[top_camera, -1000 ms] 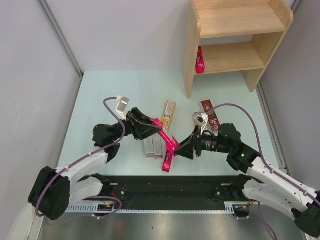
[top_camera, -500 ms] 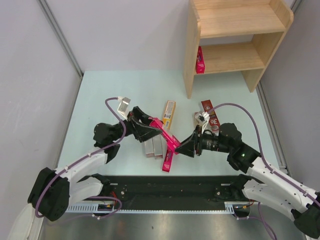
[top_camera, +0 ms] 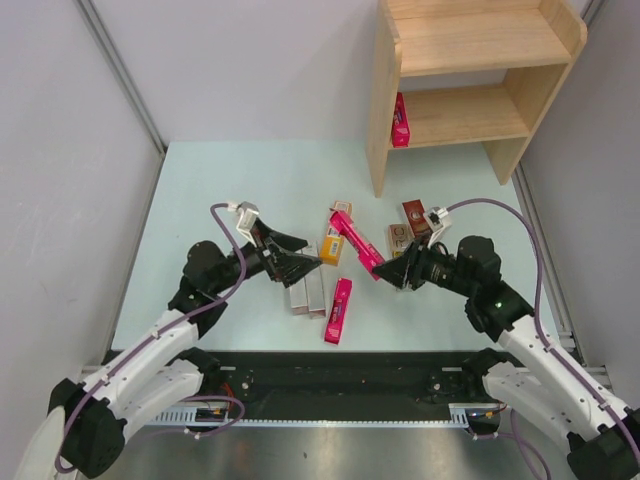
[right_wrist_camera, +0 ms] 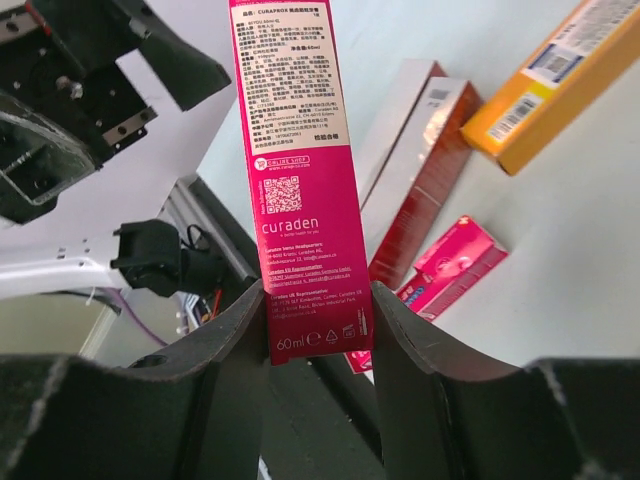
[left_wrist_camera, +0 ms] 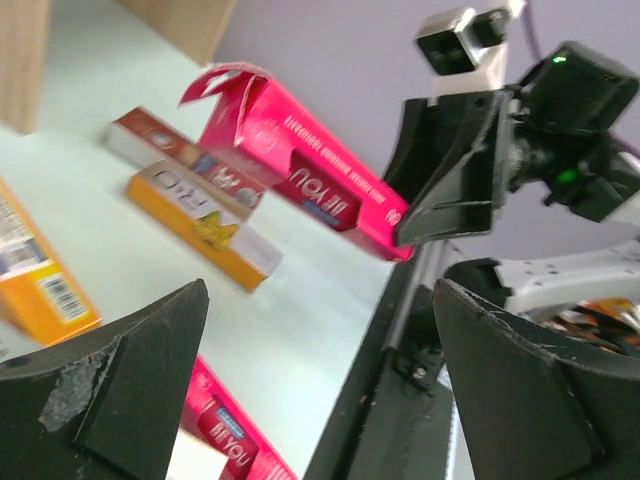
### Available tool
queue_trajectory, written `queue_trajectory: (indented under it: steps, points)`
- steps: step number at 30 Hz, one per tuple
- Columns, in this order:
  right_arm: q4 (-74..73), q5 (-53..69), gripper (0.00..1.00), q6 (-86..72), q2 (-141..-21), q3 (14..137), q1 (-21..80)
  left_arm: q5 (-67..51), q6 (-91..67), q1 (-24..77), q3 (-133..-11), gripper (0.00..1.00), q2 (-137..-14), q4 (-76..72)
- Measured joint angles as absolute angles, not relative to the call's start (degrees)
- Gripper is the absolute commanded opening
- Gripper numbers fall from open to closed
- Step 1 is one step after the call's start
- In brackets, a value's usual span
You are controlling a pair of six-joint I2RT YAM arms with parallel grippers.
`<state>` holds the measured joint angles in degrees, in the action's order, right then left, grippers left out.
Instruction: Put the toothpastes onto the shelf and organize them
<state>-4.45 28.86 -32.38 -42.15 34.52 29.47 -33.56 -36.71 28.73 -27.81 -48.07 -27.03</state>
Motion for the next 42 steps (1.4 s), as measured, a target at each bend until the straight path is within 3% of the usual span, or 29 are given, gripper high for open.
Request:
queue_trajectory:
  steps: [19, 28, 42]
  points:
    - [-10.4, 29.5, 0.17, -35.6, -42.7, 36.9, 6.3, -2.0, -29.9, 28.7, -27.9, 1.0, -44.2, -2.1]
    - [-10.2, 29.8, 0.17, -36.4, -48.4, 45.3, -0.2, -0.3, -30.0, 29.5, -23.9, 1.0, -43.6, -3.7]
    - [-4.2, 27.1, 0.17, -37.6, -71.4, 63.1, -3.1, -2.6, -30.0, 34.3, -21.0, 1.0, -42.5, -7.9]
